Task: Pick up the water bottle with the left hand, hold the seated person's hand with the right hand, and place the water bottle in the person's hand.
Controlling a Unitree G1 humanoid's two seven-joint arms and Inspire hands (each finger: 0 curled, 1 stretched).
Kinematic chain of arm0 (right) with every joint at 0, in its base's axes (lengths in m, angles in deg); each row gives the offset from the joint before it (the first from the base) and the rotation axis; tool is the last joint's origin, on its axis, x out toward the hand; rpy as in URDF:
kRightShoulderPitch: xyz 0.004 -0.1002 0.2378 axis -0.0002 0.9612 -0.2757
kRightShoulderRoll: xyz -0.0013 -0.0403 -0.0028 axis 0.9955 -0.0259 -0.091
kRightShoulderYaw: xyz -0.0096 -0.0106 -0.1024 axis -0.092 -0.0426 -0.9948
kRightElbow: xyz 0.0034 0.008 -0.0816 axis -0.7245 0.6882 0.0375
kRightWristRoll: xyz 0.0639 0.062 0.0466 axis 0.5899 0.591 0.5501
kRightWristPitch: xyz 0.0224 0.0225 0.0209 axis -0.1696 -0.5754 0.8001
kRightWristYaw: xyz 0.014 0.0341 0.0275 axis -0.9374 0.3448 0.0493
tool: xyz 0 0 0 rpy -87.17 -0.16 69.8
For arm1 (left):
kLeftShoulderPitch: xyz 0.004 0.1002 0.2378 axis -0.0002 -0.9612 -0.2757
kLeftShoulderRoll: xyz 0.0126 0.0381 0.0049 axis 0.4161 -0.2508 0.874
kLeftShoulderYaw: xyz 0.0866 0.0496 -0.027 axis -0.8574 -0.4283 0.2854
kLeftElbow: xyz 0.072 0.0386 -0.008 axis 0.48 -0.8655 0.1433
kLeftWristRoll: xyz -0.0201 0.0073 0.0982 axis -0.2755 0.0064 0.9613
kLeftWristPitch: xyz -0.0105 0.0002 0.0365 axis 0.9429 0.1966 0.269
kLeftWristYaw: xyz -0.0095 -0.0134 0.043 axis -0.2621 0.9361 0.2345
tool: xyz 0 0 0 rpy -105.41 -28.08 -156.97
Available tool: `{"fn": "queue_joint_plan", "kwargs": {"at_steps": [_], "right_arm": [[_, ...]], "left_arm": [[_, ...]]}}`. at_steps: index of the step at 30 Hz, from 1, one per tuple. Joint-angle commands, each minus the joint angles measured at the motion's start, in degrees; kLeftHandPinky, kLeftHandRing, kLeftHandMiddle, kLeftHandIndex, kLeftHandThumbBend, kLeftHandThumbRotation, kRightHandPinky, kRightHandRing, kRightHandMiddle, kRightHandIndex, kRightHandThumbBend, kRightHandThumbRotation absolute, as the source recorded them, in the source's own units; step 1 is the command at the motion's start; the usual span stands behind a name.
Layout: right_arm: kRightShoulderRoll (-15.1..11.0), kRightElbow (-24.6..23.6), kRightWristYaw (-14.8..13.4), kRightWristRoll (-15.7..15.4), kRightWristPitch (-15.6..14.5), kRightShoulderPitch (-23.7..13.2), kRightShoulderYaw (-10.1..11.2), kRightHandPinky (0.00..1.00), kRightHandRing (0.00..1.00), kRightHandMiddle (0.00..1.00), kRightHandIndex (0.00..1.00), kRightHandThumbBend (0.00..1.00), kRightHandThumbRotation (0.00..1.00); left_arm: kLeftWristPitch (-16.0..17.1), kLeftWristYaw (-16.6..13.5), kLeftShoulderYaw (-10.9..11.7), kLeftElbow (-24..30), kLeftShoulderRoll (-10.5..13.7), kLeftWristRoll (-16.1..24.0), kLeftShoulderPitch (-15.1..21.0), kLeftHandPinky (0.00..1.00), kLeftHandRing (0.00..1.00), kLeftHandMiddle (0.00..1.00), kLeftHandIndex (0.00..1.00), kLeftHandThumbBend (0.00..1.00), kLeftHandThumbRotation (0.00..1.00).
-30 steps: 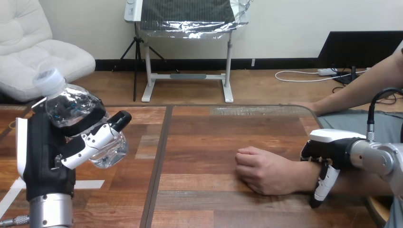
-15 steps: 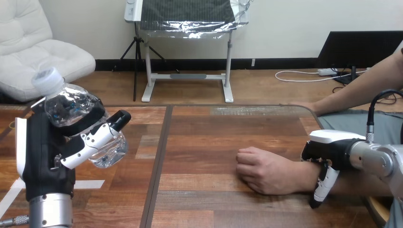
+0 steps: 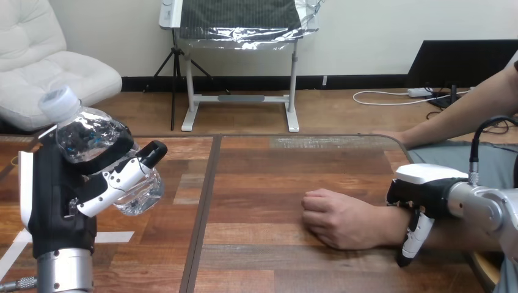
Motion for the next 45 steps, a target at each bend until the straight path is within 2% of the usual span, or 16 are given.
{"fn": "queue_joint_plan", "kwargs": {"at_steps": [1, 6, 16, 29, 34, 39, 45], "right_arm": [[2.3, 2.5, -1.6, -2.1, -0.2, 5.6, -3.4, 0.21, 0.32, 0.41, 0.38, 0.91, 0.0], [2.5, 3.0, -2.4, -2.0, -0.2, 5.6, -3.3, 0.19, 0.28, 0.37, 0.36, 0.89, 0.0], [2.2, 3.7, -5.7, -0.4, 2.2, 6.0, -1.8, 0.13, 0.19, 0.26, 0.29, 0.9, 0.0], [0.8, 2.2, -8.3, 1.0, 4.9, 6.2, 0.2, 0.13, 0.19, 0.27, 0.3, 0.86, 0.0], [0.3, 1.1, -8.2, 1.7, 4.8, 6.1, 1.2, 0.13, 0.19, 0.28, 0.32, 0.84, 0.0], [0.0, 0.1, -8.2, 2.0, 4.2, 6.1, 2.0, 0.09, 0.15, 0.23, 0.28, 0.82, 0.0], [-0.7, -1.9, -8.0, 4.0, 4.4, 6.5, 4.1, 0.05, 0.11, 0.18, 0.21, 0.8, 0.0]], "left_arm": [[1.2, -0.3, 0.2, 4.0, 0.2, -0.2, 3.9, 0.18, 0.24, 0.3, 0.35, 0.55, 0.0], [1.4, -0.3, 0.2, 3.9, 0.2, -0.2, 3.9, 0.18, 0.24, 0.3, 0.35, 0.55, 0.0], [1.5, 0.0, 0.2, 3.9, 0.2, -0.6, 3.9, 0.18, 0.24, 0.3, 0.35, 0.55, 0.0], [0.9, -0.3, 0.0, 4.3, 0.0, -0.4, 3.9, 0.18, 0.24, 0.3, 0.35, 0.55, 0.0], [1.0, -0.5, -0.1, 4.2, 0.0, 0.2, 3.9, 0.18, 0.24, 0.3, 0.35, 0.55, 0.0], [1.1, -0.5, -0.2, 4.1, -0.1, 0.0, 4.0, 0.18, 0.23, 0.3, 0.35, 0.55, 0.0], [1.5, -0.4, -0.3, 3.8, -0.1, 0.1, 4.1, 0.17, 0.23, 0.3, 0.35, 0.54, 0.0]]}}
